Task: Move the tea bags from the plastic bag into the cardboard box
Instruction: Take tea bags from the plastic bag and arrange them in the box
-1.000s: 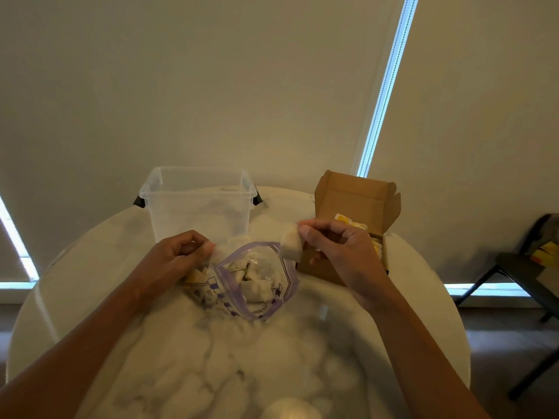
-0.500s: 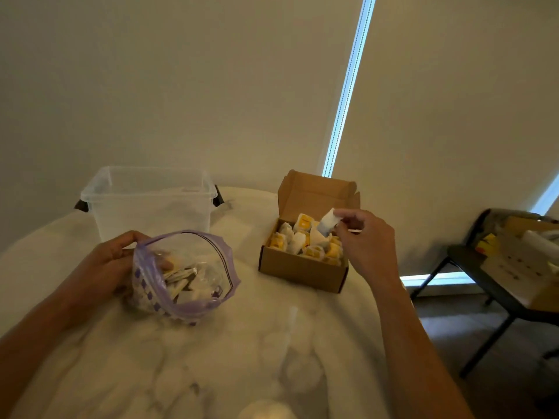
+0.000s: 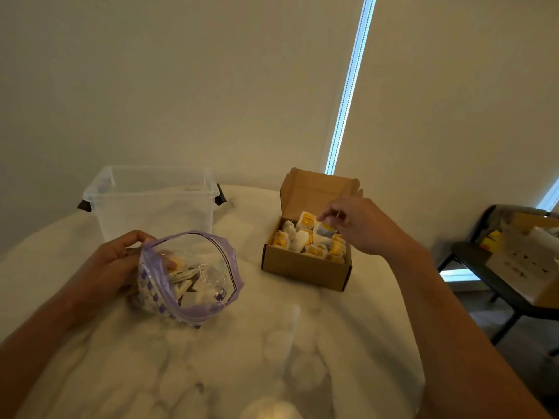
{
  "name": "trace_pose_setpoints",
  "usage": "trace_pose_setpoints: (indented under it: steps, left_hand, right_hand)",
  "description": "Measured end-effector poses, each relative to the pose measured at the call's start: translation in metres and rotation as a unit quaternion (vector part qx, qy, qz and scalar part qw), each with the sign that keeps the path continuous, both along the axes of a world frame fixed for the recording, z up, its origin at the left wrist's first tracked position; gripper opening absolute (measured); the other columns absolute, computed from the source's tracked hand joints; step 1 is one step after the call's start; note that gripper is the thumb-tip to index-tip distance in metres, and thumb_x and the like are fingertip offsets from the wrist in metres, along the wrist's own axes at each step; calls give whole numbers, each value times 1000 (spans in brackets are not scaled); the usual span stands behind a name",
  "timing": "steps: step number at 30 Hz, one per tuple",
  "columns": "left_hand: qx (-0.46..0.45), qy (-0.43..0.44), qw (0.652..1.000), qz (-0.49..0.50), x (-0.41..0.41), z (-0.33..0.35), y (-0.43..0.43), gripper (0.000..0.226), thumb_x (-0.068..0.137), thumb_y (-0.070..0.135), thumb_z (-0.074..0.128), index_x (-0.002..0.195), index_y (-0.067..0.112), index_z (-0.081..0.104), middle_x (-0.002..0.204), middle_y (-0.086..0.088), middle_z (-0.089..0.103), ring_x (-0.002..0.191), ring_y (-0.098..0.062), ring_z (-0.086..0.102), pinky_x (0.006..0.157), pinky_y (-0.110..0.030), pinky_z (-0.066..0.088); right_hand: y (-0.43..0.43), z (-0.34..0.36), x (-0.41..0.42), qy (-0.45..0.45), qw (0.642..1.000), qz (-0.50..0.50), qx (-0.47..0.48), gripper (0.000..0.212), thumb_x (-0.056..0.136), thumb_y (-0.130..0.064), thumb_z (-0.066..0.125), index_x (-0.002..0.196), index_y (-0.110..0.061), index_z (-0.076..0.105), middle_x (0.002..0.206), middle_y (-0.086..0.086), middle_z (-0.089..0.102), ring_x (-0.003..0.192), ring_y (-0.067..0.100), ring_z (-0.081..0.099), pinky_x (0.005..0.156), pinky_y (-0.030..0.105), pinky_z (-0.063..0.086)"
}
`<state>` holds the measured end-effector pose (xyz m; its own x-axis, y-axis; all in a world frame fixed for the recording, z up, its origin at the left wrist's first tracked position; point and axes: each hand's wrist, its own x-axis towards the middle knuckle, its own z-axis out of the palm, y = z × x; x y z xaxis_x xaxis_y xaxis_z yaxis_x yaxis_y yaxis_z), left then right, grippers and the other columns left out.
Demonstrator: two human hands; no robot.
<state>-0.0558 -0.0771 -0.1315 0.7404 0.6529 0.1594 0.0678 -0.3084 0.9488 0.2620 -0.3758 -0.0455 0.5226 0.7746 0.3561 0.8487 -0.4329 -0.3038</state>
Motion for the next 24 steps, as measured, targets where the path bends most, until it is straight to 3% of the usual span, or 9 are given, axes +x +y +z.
trace_pose_setpoints:
  steps: [5,7,9,11,14,17,20,24]
  left_hand:
    - [7,0,1000,-1,-2,-5,7,8,108,5,61,111,0,67,94,-17,83,90,-44,77,87,-49,52]
    - [-17,-14,1000,-12,-2,-7,13,10,112,12,59,109,3,63,95,-31,77,87,-37,66,84,-49,43]
    - [-43,-25,998,-34,-2,-10,18,23,110,33,63,106,10,62,100,-46,65,91,-36,53,84,-52,37]
    - [-28,-24,998,-49,-2,-11,21,23,106,40,63,100,18,64,91,-36,62,91,-33,48,82,-52,36]
    - [14,-23,998,-57,-1,-11,20,20,115,19,59,98,21,68,105,-27,72,90,-33,56,82,-51,42]
    - [30,-26,998,-55,-1,-11,18,14,114,15,57,108,11,69,129,0,80,112,-28,75,100,-47,57]
    - [47,-24,997,-56,1,-13,19,19,113,23,57,114,9,71,132,2,78,120,-26,75,104,-48,58]
    - [69,-26,996,-52,2,-14,17,18,109,33,61,112,23,75,124,0,80,117,-27,75,101,-45,58]
  right_hand:
    - [20,-9,16,20,991,14,-128,21,104,-18,66,116,-32,77,115,-10,68,105,10,61,81,25,46]
    - [24,-16,21,-13,994,4,-109,23,101,-19,72,120,-32,76,119,-8,66,111,14,61,89,32,50]
    - [26,-21,13,-50,998,5,-27,21,99,-21,74,117,-31,77,115,-9,67,106,15,63,91,37,53]
    - [29,-23,-14,-40,996,51,67,16,99,-25,73,113,-32,77,108,-13,70,95,9,65,82,29,52]
    - [39,-26,-83,5,983,152,100,18,99,-34,72,116,-32,77,105,-19,73,90,3,66,75,15,51]
    - [56,-32,-141,36,966,250,60,22,98,-35,75,119,-29,77,104,-17,73,89,0,66,75,11,52]
    - [77,-46,-170,9,951,310,-8,22,100,-28,73,121,-26,78,111,-8,77,90,4,67,81,17,54]
    - [90,-59,-178,-38,960,260,-92,34,101,-37,68,132,-23,71,130,0,68,113,18,62,93,27,49]
